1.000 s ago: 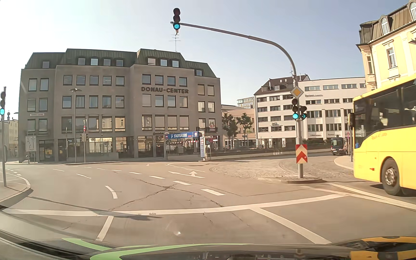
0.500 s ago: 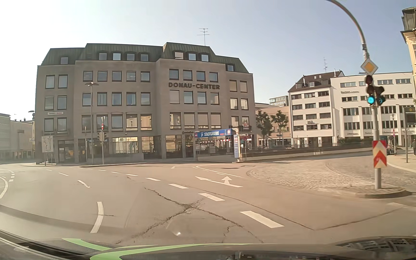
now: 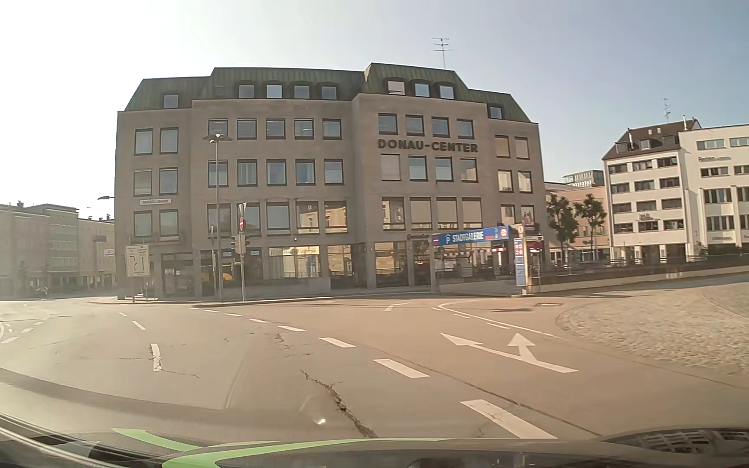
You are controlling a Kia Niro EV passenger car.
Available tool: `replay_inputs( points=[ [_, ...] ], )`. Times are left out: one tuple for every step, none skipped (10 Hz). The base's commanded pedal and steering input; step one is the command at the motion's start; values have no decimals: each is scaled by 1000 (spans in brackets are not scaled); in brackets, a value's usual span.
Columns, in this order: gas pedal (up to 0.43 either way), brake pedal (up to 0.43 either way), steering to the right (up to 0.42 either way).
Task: Follow the waypoints while adhering to traffic rules and regulations
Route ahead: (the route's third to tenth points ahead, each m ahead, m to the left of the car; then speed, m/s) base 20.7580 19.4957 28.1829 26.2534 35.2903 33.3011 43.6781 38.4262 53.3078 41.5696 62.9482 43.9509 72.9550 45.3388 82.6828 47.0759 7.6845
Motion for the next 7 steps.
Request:
replay_inputs(
  points=[
    [59,0,-200],
    [59,0,-201],
    [59,0,-201],
    [79,0,-201],
    [110,0,-201],
    [110,0,-201],
    [110,0,-201]
  ],
)
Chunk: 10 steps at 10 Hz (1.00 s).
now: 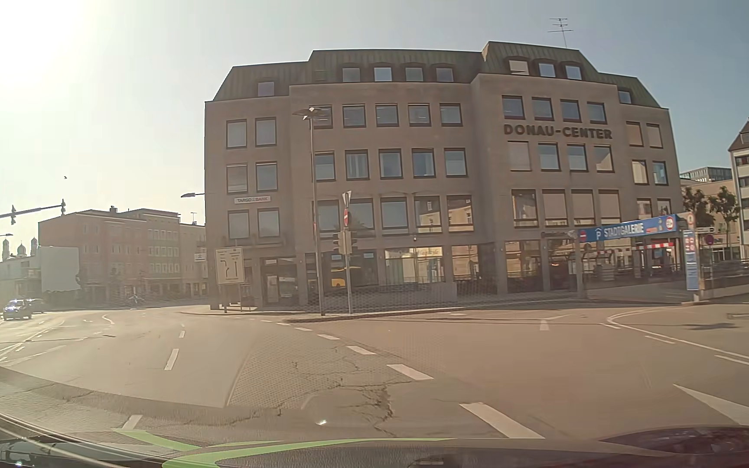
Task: Follow the waypoints while adhering to traffic rules and regulations
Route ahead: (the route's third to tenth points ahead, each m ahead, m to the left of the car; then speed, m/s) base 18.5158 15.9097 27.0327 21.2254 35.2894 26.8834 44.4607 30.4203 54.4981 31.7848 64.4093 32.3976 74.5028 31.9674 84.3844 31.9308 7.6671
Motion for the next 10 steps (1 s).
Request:
replay_inputs(
  points=[
    [110,0,-196],
    [110,0,-189],
    [110,0,-179],
    [110,0,-168],
    [110,0,-156],
    [110,0,-146],
    [110,0,-140],
    [118,0,-132],
    [130,0,-123],
    [130,0,-114]
  ],
)
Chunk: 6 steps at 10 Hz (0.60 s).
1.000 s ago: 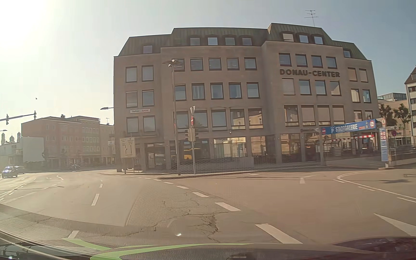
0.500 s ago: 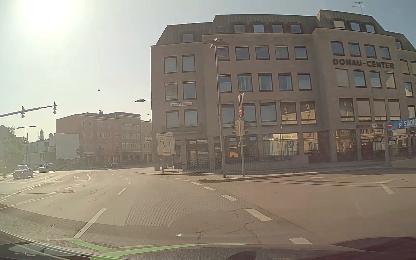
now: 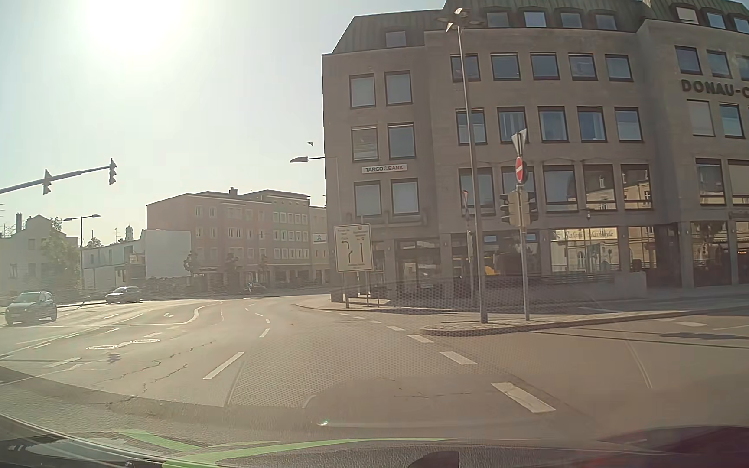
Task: Follow the waypoints while adhering to traffic rules and regulations
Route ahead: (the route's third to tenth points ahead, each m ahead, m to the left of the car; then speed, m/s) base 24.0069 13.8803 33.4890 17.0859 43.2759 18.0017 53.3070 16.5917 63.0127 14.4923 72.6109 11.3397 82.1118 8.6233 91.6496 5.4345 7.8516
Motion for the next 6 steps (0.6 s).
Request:
replay_inputs(
  points=[
    [130,0,-106],
    [130,0,-97],
    [130,0,-88],
    [130,0,-76],
    [130,0,-69],
    [130,0,-66]
  ],
)
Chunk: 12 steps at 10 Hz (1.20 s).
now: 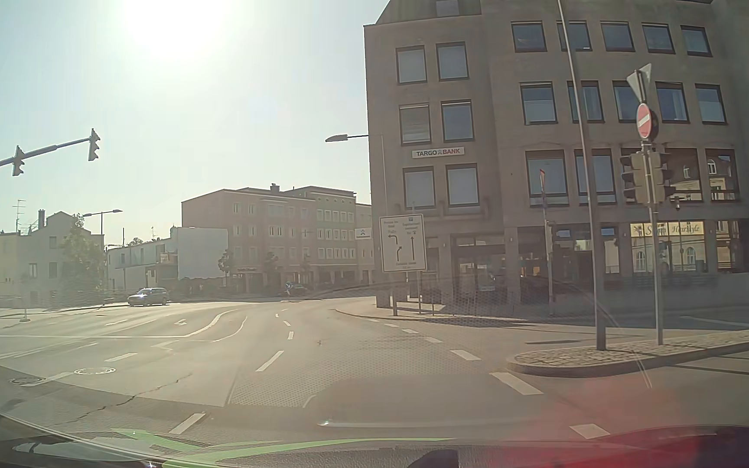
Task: Follow the waypoints while adhering to traffic rules and regulations
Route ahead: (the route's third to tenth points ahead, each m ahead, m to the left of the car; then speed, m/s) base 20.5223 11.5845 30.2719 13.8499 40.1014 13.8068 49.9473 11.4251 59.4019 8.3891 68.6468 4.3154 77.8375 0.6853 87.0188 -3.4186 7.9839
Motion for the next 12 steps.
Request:
replay_inputs(
  points=[
    [130,0,-64],
    [130,0,-65],
    [130,0,-65],
    [130,0,-65],
    [130,0,-65],
    [130,0,-64],
    [130,0,-64],
    [130,0,-64],
    [130,0,-64],
    [130,0,-64],
    [130,0,-64],
    [118,0,-64]
  ],
)
